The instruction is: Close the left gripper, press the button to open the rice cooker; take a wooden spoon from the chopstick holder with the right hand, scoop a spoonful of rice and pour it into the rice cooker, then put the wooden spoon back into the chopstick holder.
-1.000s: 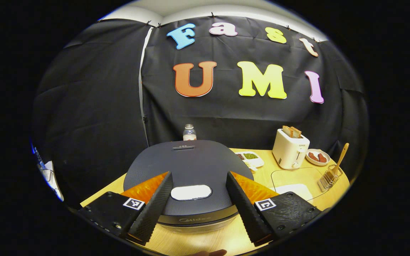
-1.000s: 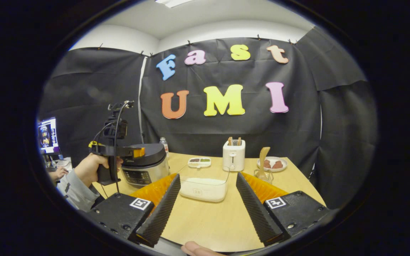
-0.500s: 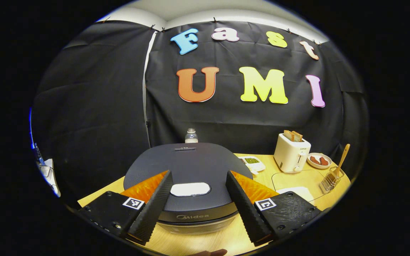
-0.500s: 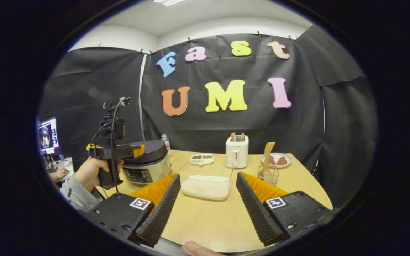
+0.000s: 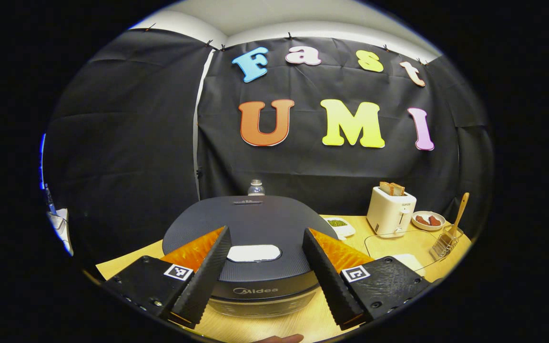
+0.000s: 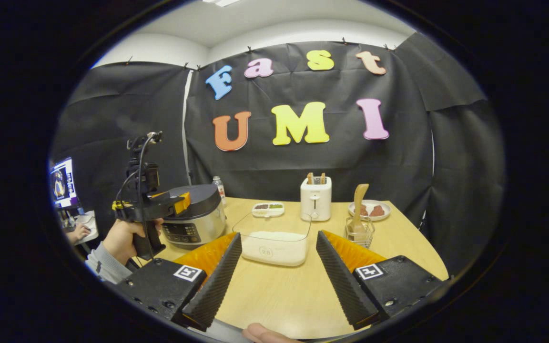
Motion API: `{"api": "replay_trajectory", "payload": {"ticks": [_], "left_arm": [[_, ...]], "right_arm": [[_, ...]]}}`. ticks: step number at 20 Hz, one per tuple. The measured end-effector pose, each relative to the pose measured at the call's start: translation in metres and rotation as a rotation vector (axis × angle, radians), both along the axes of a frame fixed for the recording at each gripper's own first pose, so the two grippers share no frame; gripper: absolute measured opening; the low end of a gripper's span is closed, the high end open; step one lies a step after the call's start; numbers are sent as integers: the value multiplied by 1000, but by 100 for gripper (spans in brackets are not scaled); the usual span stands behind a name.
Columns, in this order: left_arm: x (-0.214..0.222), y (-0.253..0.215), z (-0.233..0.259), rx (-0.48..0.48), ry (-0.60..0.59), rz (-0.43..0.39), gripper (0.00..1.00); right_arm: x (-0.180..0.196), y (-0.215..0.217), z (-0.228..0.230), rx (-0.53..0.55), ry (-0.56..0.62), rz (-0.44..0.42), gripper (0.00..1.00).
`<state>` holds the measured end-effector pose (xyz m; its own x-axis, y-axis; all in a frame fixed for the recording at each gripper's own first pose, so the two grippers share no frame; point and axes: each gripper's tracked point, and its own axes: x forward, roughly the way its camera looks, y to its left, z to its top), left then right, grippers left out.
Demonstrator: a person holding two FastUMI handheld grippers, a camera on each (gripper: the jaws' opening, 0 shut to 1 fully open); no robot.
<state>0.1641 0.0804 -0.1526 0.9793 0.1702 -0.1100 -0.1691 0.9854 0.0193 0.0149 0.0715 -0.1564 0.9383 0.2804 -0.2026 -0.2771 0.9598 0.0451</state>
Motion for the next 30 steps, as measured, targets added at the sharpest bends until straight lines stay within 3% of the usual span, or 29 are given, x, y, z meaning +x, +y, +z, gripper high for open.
{"api": "replay_trajectory", "payload": {"ticks": [1, 7, 8, 9, 10, 11, 14, 15, 17, 19, 20, 22, 30], "left_arm": [[0, 1, 2, -2, -3, 1, 98], [-3, -3, 10, -37, 18, -13, 97], [-6, -5, 12, -51, 24, -21, 96], [-10, -4, 15, -63, 29, -23, 100], [-15, -6, 18, -75, 32, -30, 95], [-20, -9, 23, -81, 30, -35, 93], [-35, -14, 41, -69, 10, -46, 93], [-40, -18, 46, -67, 6, -53, 93], [-53, -30, 59, -71, 0, -77, 93], [-68, -39, 75, -59, -18, -97, 93], [-76, -45, 82, -52, -28, -112, 93], [-93, -58, 96, -43, -45, -136, 93], [-163, -100, 137, -15, -104, -222, 93]], "right_arm": [[-1, 0, 2, -3, -2, 1, 100], [-4, -9, 20, -20, -40, -28, 100], [-4, -11, 24, -20, -49, -32, 96], [-3, -13, 30, -17, -62, -40, 100], [-2, -16, 37, -16, -76, -48, 96], [-1, -18, 44, -16, -89, -56, 100], [-3, -25, 62, -22, -132, -79, 95], [-4, -26, 69, -25, -144, -82, 100], [-6, -30, 80, -28, -165, -94, 96], [-10, -33, 91, -26, -182, -105, 100], [-12, -35, 100, -23, -192, -112, 96], [-16, -41, 109, -27, -205, -127, 100], [-33, -65, 140, 4, -238, -172, 96]]}}
